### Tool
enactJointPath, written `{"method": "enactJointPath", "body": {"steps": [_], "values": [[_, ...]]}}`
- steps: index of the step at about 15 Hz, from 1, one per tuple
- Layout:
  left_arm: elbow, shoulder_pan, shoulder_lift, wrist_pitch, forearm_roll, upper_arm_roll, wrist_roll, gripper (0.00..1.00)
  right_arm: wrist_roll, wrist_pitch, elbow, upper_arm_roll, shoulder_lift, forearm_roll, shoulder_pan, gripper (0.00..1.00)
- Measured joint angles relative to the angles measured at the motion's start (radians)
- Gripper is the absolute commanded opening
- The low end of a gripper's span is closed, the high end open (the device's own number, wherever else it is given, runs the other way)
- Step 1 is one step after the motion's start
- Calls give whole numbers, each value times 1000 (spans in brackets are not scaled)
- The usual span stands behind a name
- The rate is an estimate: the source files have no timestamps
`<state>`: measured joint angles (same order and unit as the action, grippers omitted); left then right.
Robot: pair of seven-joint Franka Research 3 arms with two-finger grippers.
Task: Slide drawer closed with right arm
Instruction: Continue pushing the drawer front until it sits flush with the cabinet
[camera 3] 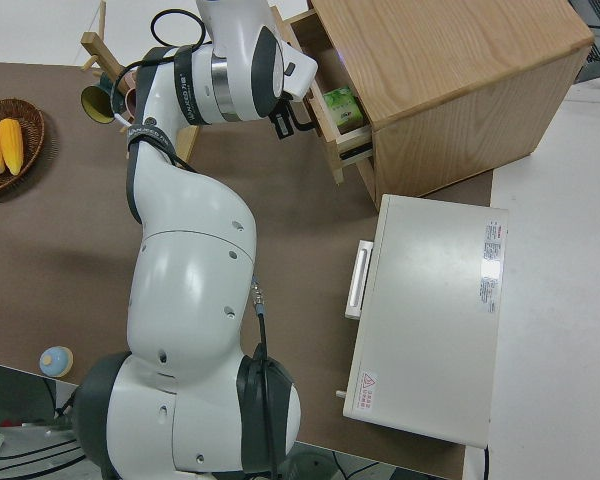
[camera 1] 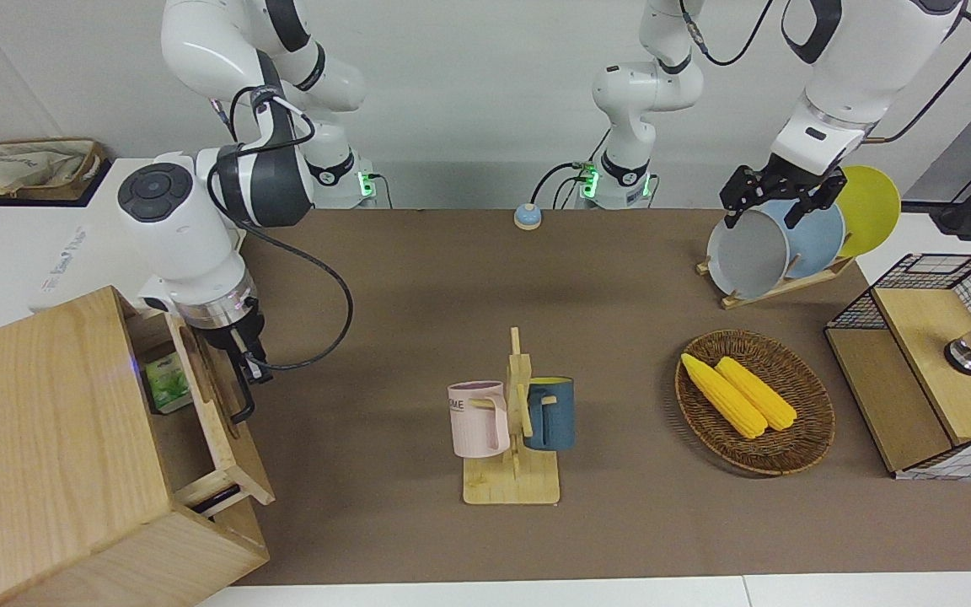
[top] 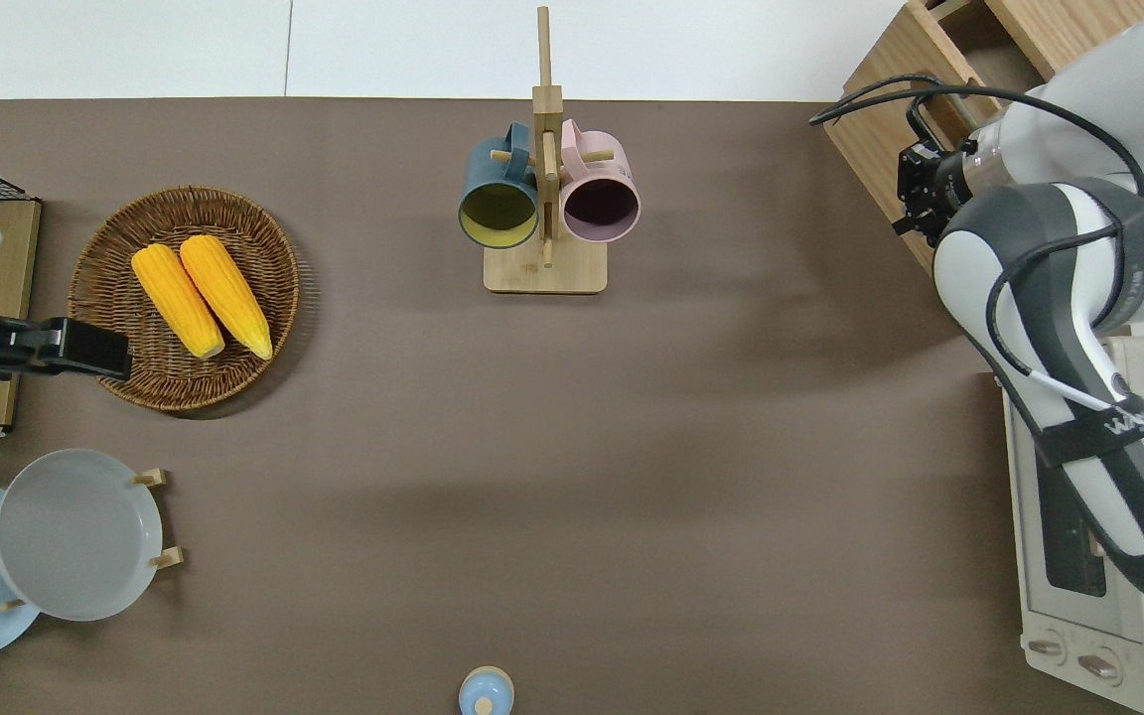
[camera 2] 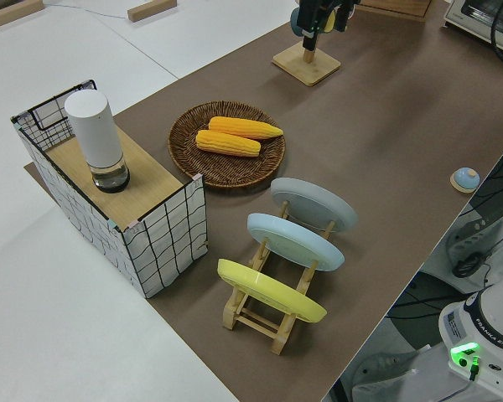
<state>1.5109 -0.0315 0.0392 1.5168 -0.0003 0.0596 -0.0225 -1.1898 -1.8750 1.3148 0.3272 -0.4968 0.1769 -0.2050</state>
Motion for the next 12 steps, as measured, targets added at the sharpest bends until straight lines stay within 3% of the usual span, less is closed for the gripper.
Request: {"method": "enactJointPath", "body": {"steps": [12], "values": [[0, 0, 0, 0, 0, 0, 0, 993, 104, -54, -5, -34, -16, 0, -39, 0]]}}
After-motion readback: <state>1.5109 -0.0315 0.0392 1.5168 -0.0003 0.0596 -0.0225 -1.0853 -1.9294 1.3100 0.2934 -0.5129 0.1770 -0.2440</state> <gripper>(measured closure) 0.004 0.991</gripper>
